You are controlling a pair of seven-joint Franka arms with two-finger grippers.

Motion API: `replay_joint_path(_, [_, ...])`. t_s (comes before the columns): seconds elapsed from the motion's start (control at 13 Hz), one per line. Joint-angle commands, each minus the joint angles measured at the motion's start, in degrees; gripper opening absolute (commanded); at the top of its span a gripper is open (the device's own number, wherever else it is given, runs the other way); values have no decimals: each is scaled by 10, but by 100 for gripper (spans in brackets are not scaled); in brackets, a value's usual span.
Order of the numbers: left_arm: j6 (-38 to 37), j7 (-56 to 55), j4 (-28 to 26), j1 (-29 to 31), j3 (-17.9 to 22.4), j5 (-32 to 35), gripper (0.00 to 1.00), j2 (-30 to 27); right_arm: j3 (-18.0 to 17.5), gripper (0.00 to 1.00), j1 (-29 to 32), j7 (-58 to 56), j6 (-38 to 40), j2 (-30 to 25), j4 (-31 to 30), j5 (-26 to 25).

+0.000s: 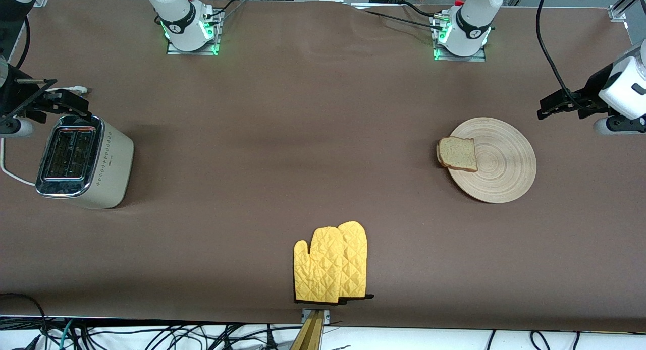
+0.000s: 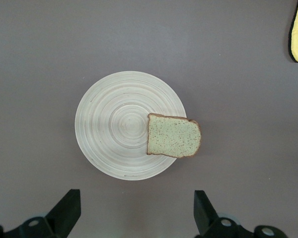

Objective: Move plate and put bread in toaster

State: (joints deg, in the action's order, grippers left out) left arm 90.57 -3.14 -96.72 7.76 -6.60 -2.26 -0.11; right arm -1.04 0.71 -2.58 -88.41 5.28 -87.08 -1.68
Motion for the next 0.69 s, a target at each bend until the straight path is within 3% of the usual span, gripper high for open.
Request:
replay_joint_path(0.0, [-8,-1,19,5,-3,19,100,10,-3,100,3,6,6,4,12,9])
replay_joint_path(0.61, [-9,-5,19,15,-3,16,100,13,-3,100,3,6,4,4,12,10])
